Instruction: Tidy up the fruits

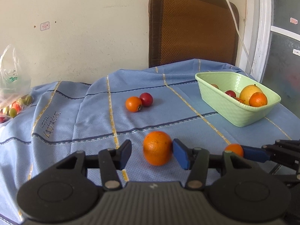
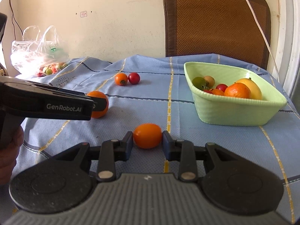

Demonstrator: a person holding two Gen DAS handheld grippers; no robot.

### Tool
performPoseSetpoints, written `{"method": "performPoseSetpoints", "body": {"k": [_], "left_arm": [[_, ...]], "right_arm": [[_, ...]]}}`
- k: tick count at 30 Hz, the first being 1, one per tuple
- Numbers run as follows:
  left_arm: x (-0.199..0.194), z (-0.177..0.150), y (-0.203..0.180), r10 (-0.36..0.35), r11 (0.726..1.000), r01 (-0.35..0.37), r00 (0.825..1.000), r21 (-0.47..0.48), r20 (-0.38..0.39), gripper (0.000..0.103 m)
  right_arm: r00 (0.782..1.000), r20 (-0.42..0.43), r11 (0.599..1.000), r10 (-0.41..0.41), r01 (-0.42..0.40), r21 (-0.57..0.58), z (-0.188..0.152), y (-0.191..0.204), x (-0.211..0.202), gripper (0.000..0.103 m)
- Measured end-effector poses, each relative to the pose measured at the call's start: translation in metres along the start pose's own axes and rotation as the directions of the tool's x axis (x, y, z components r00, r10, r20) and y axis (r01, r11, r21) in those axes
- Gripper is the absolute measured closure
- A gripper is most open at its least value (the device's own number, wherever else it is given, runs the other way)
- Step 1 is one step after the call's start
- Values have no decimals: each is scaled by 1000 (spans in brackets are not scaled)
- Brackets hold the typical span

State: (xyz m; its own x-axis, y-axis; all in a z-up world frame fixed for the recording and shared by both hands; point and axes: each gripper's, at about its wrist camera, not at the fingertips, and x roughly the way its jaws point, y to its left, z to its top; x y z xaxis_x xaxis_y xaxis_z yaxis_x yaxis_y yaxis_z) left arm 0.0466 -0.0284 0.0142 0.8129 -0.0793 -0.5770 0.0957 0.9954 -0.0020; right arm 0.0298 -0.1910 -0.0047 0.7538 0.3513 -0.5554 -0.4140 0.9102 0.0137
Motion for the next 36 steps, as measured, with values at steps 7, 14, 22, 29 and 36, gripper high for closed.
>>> {"method": "performPoseSetpoints", "body": {"k": [7,14,22,29,36], "left_arm": [[5,-6,0,-16,1000,16,1000,-5,-14,47],[7,-7,4,-32,999,32,999,-27,-25,47],[8,-8,8,-45,998,44,999,-44,-26,46],[6,-9,7,-43,998,43,999,-39,-14,42],[5,-9,8,-40,998,39,999,-39,-11,38]], "right_arm": [[1000,-1,1000,0,0,-3,-1,0,0,61],[1000,3,1000,-15,15,2,-1,0,0,61],[1000,2,1000,-24,24,2,0,0,0,61],[1000,2,1000,-23,23,2,-1,0,0,60],[1000,2,1000,-22,22,2,-1,0,-1,60]]}}
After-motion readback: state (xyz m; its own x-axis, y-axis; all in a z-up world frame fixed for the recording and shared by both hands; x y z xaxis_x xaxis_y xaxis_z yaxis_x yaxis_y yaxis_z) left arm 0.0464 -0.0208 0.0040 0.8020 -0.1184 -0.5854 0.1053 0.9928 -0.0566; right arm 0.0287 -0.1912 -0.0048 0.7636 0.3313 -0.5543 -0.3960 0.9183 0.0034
